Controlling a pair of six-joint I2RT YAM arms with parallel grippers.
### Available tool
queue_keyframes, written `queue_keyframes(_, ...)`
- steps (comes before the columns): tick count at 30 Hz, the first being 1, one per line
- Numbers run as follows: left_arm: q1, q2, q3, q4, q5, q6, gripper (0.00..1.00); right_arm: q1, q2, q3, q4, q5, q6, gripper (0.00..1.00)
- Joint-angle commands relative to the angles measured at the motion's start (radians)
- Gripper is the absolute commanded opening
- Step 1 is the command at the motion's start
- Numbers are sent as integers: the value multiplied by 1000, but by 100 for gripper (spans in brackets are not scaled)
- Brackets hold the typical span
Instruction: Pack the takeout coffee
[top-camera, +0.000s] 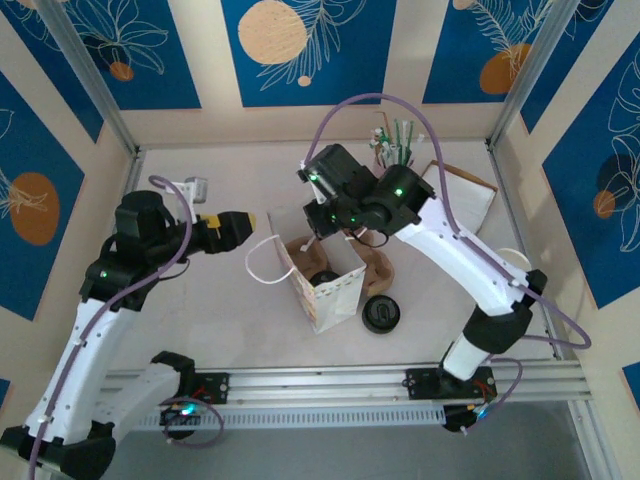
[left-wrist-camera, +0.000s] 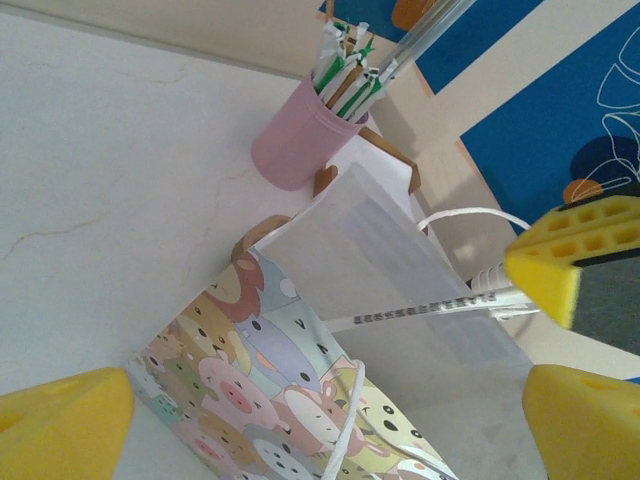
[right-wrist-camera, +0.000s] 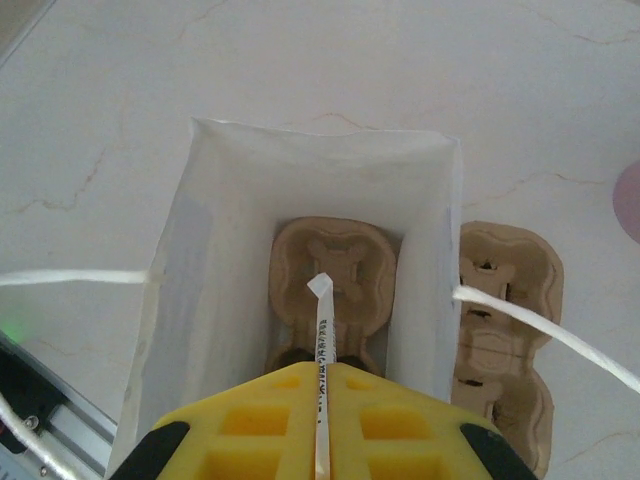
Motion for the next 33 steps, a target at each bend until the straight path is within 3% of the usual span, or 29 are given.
queue_keyframes(1,-14,4,34,-12,-28,39,100,-19,38,33,29,-23,-7,11)
queue_keyframes(8,-16,18,36,-3,-33,50,100,-41,117,10,69,-80,-8,16)
queue_keyframes(11,-16,24,37,-3,-36,54,100,-45,146,21,71,-108,-8,34)
queue_keyframes(15,-16,31,41,-6,-40,59,100,-42,155,59,46,-115,-2,44)
queue_keyframes(24,-23,76,96,-5,-37,76,100,-62,63,116,23,-153,19,56)
queue_keyframes(28,-26,149,201,-27,-59,121,100,-119,-5,115,17,-138,38,62)
queue_keyframes(33,-26,290,350,-46,-66,160,100,-281,-118,16,39,-166,82,62)
